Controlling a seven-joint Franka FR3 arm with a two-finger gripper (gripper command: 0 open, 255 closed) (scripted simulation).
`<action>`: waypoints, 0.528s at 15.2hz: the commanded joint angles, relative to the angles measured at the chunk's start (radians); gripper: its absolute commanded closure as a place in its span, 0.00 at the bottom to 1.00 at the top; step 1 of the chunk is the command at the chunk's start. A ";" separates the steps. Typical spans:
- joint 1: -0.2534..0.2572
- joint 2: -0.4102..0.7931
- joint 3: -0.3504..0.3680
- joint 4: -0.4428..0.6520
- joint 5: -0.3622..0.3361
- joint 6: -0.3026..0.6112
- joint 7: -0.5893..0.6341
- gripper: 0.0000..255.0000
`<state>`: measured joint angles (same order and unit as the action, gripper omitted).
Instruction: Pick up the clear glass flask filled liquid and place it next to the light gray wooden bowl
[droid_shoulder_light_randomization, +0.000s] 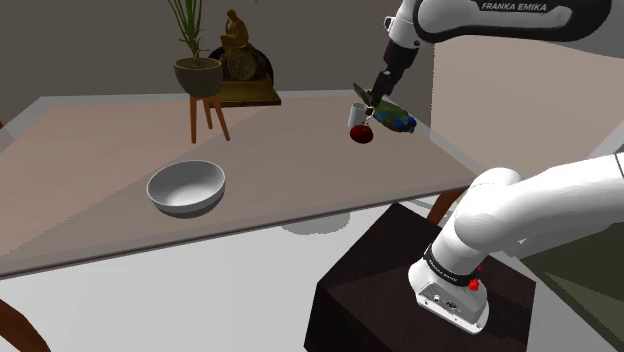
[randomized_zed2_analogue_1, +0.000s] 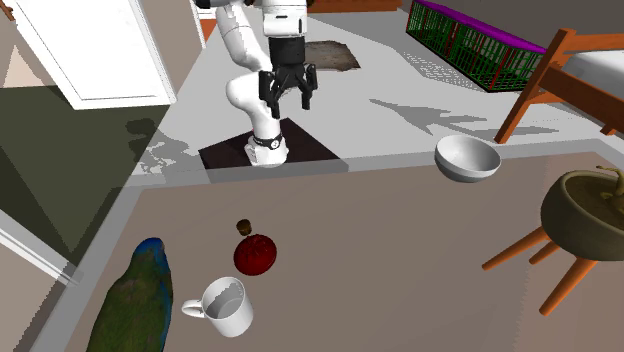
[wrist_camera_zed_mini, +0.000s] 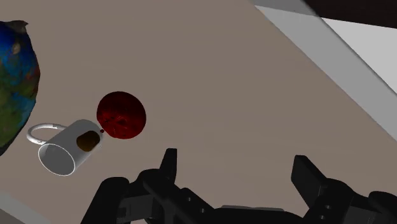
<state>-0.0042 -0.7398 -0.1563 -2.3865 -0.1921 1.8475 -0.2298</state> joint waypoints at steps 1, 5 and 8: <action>-0.007 0.036 -0.037 -0.008 -0.023 0.053 -0.041 0.00; -0.016 0.129 -0.112 -0.002 -0.060 0.157 -0.123 0.00; -0.018 0.212 -0.170 0.018 -0.075 0.234 -0.185 0.00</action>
<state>-0.0222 -0.5632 -0.3025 -2.3808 -0.2623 2.0516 -0.3890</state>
